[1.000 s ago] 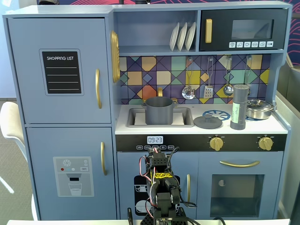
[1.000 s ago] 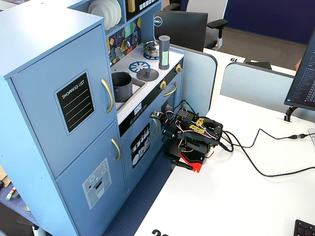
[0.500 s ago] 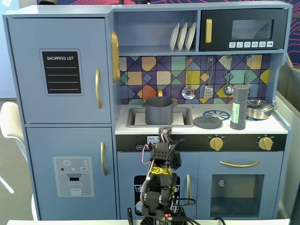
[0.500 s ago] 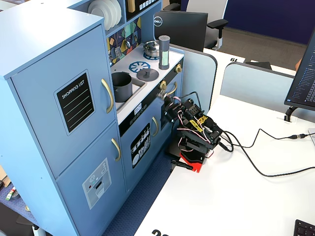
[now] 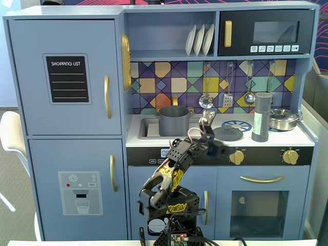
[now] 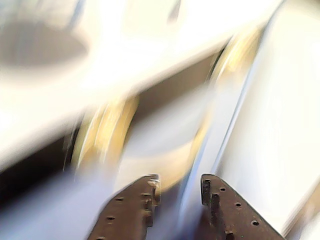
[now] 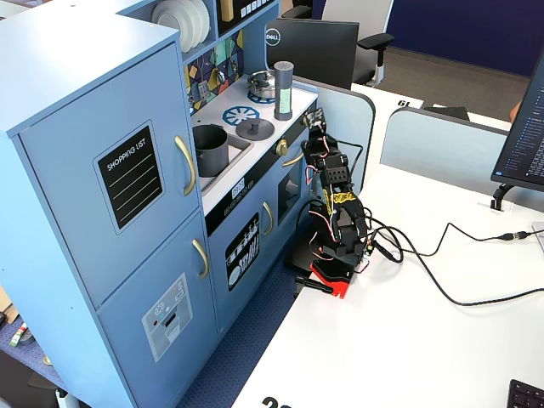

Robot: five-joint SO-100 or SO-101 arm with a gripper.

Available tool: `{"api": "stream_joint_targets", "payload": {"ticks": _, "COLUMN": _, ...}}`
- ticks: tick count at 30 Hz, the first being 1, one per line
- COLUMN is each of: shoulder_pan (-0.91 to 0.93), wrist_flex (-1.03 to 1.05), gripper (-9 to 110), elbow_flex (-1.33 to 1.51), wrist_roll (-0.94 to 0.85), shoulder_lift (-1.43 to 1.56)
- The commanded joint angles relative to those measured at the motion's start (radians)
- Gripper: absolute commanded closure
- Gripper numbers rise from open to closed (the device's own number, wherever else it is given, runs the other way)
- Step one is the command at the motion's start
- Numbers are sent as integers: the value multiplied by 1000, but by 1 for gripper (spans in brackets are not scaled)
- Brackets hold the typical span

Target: Put salt in the gray recipient

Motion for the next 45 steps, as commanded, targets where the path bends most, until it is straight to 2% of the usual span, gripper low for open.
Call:
{"api": "stream_joint_targets", "payload": {"ticks": 1, "shoulder_pan": 15, "wrist_flex": -198, "gripper": 92, "elbow_flex": -91, "wrist_roll": 26, "shoulder_lift": -81}}
{"api": "stream_joint_targets", "payload": {"ticks": 8, "shoulder_pan": -2, "wrist_flex": -408, "gripper": 57, "elbow_flex": -170, "wrist_roll": 109, "shoulder_lift": -261}}
{"api": "stream_joint_targets", "payload": {"ticks": 15, "shoulder_pan": 3, "wrist_flex": -500, "gripper": 45, "elbow_flex": -316, "wrist_roll": 149, "shoulder_lift": -477}}
{"api": "stream_joint_targets", "payload": {"ticks": 20, "shoulder_pan": 8, "wrist_flex": -673, "gripper": 43, "elbow_flex": -377, "wrist_roll": 144, "shoulder_lift": -634}}
{"api": "stream_joint_targets", "payload": {"ticks": 32, "shoulder_pan": -26, "wrist_flex": -772, "gripper": 47, "elbow_flex": -649, "wrist_roll": 103, "shoulder_lift": -1005}}
{"api": "stream_joint_targets", "payload": {"ticks": 45, "shoulder_pan": -44, "wrist_flex": -779, "gripper": 51, "elbow_flex": -992, "wrist_roll": 72, "shoulder_lift": -1342}}
